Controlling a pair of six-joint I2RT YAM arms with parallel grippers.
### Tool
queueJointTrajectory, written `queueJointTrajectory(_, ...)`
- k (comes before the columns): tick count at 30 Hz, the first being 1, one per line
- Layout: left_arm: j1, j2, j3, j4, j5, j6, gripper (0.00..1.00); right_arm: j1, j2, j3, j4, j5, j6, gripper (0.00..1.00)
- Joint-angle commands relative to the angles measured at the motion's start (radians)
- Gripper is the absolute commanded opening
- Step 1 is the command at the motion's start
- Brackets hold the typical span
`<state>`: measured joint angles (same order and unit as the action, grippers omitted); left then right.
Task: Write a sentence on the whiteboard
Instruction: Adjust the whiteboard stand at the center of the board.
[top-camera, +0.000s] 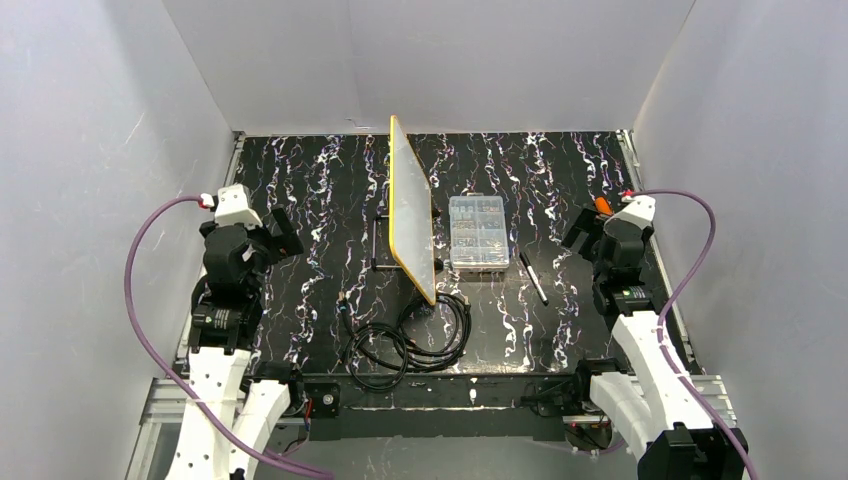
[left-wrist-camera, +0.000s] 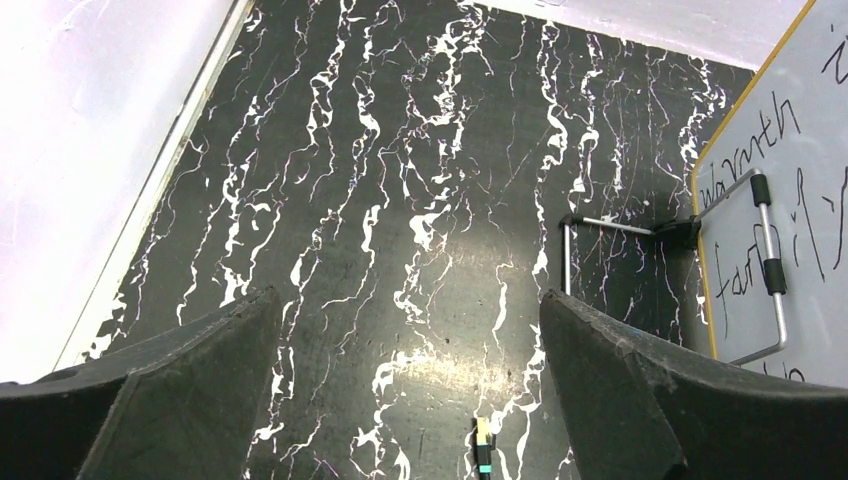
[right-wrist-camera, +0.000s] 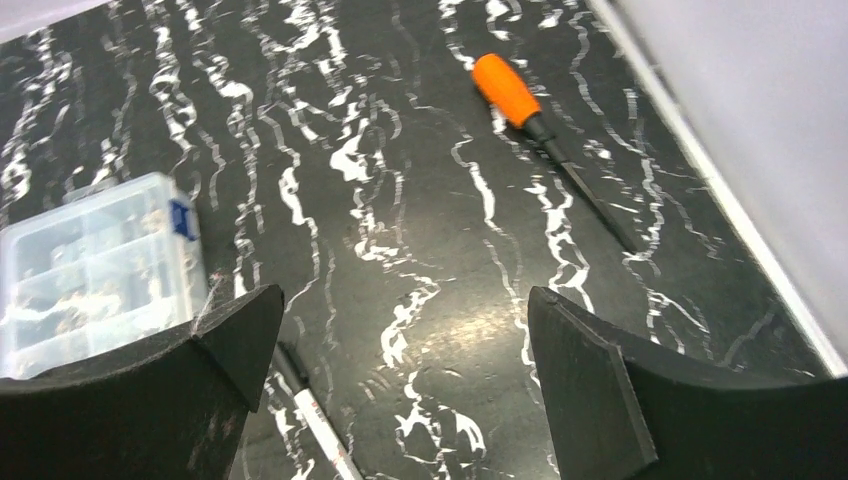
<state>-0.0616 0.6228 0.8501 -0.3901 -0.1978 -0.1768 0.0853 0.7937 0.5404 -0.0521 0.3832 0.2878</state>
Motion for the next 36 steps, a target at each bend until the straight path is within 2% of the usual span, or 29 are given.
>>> queueJointTrajectory(1,0.005,0.005,0.011,0.003,0.009,-0.009,0.99,-0.001,0.007,0.036,0.095,-0.19,-0.045,1.0)
queueJointTrajectory(7,0.004,0.028,0.014,0.003,0.034,-0.002,0.99,-0.001,0.08,0.036,0.174,-0.55,-0.102,1.0)
queueJointTrajectory(8,0.005,0.036,0.016,0.005,0.048,0.007,0.99,0.002,0.103,0.042,0.186,-0.615,-0.107,0.96)
queueJointTrajectory(12,0.005,0.048,0.019,0.011,0.158,0.036,0.99,0.067,0.188,0.083,0.182,-0.736,-0.134,0.92)
queueJointTrajectory(17,0.005,0.06,-0.013,0.022,0.191,0.019,0.99,0.301,0.266,0.154,0.15,-0.704,-0.211,0.85)
queueJointTrajectory(19,0.005,0.065,-0.017,0.014,0.197,0.017,0.99,0.365,0.305,0.182,0.138,-0.702,-0.244,0.78)
queueJointTrajectory(23,0.004,0.066,-0.023,0.016,0.196,0.006,0.99,0.417,0.39,0.232,0.152,-0.785,-0.25,0.68)
queueJointTrajectory(27,0.005,0.066,-0.026,0.019,0.24,0.002,0.99,0.505,0.474,0.281,0.141,-0.745,-0.285,0.64)
queueJointTrajectory(36,0.001,0.063,-0.029,0.019,0.24,0.006,0.99,0.578,0.71,0.381,0.151,-0.725,-0.423,0.56)
